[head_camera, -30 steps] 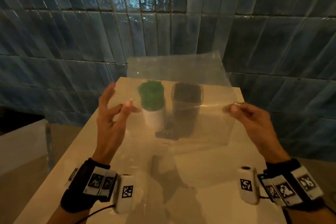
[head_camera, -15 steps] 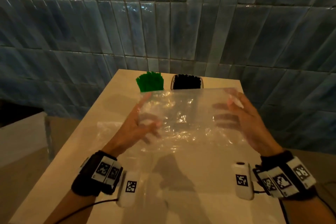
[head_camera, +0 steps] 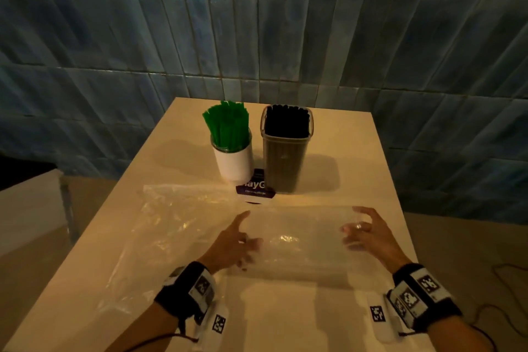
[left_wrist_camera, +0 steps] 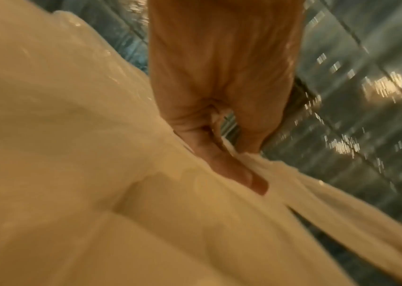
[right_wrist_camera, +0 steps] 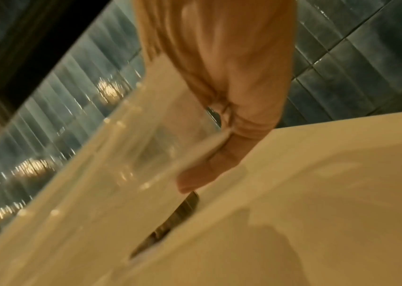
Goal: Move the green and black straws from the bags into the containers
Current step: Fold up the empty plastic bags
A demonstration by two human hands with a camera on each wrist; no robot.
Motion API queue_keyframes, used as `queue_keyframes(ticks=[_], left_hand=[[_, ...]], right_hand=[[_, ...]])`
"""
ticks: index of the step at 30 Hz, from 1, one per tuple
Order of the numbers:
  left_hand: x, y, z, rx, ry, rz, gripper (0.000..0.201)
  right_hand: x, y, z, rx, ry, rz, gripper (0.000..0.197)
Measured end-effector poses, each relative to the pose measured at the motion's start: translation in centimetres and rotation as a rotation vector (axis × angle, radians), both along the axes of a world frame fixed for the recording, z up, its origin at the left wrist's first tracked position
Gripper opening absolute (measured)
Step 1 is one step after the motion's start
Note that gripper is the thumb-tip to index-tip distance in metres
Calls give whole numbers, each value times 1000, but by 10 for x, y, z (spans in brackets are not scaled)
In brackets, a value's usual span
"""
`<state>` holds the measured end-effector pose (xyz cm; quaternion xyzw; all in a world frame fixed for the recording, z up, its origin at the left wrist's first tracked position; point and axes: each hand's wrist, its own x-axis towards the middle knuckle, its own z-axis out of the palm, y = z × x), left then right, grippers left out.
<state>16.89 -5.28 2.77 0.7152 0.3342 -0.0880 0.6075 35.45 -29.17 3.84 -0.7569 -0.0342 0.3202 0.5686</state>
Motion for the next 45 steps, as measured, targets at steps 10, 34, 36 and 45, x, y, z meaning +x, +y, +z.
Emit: queue_keyframes(ticks=[10,34,36,45], left_hand=[[-49,93,-44,811,89,381,30],[-108,115,163,962,-157,52,31],[-103,102,180,974,-178,-58,41],[-98,90,185,812,-356,-30,17]], right_hand=[[-6,-15,-55,-417,-224,-33,51],[-63,111,127,72,-966,554,65],[-68,131,152,104,-1029,617,75],[-52,142,175,294,-807,536,14]])
